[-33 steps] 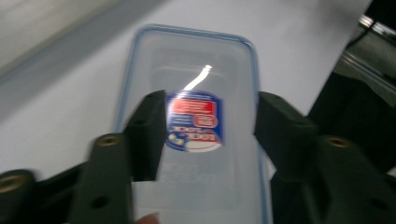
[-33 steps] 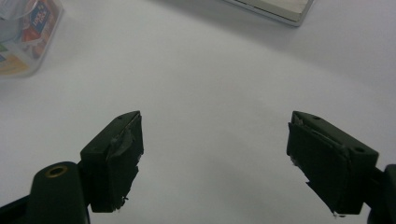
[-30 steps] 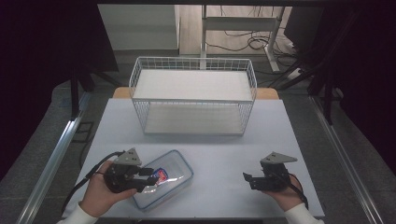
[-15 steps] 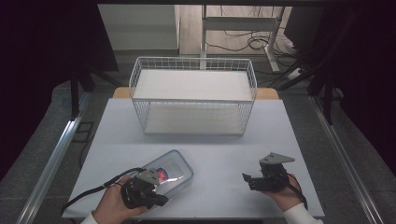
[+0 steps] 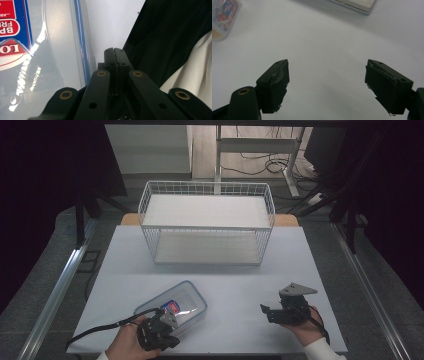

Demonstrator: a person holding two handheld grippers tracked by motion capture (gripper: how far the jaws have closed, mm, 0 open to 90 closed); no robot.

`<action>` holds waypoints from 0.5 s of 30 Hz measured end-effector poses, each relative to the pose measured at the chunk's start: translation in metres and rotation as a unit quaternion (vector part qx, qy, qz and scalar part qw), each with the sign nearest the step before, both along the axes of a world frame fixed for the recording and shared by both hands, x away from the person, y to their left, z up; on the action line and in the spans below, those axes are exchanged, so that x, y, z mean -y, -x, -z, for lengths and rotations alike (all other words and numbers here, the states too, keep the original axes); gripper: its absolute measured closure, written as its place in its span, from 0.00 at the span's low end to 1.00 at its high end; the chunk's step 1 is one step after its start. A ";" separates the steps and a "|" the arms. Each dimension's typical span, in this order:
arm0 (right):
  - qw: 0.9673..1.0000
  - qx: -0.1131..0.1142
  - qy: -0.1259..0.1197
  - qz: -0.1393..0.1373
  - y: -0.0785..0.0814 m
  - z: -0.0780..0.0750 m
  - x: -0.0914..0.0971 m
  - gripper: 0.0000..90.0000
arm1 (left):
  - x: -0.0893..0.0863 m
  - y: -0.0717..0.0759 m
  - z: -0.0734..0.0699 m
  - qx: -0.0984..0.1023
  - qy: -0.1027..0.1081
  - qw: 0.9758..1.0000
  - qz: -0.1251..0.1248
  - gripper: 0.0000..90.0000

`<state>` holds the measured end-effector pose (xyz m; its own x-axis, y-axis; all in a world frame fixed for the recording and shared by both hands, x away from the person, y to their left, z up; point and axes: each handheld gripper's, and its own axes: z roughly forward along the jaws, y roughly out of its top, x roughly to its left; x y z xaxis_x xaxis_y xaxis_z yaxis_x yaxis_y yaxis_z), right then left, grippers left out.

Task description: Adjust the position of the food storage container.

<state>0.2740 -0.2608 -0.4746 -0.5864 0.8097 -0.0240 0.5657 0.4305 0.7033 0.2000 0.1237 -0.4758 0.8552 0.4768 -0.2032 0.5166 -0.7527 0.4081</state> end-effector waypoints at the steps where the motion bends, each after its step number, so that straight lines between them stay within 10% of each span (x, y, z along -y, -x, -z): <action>1: 1.000 0.000 0.001 0.000 0.000 0.000 0.000 0.22 | 0.000 0.000 0.000 0.000 0.000 1.000 -0.001 1.00; 15: 1.000 -0.002 0.005 -0.001 0.000 0.001 0.000 0.22 | -0.015 -0.009 -0.001 0.049 -0.065 0.996 -0.029 1.00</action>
<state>0.2739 -0.2609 -0.4758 -0.5884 0.8080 -0.0296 0.5671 0.4385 0.6973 0.2088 0.1385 -0.4751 0.8375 0.5438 -0.0538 0.5244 -0.7722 0.3589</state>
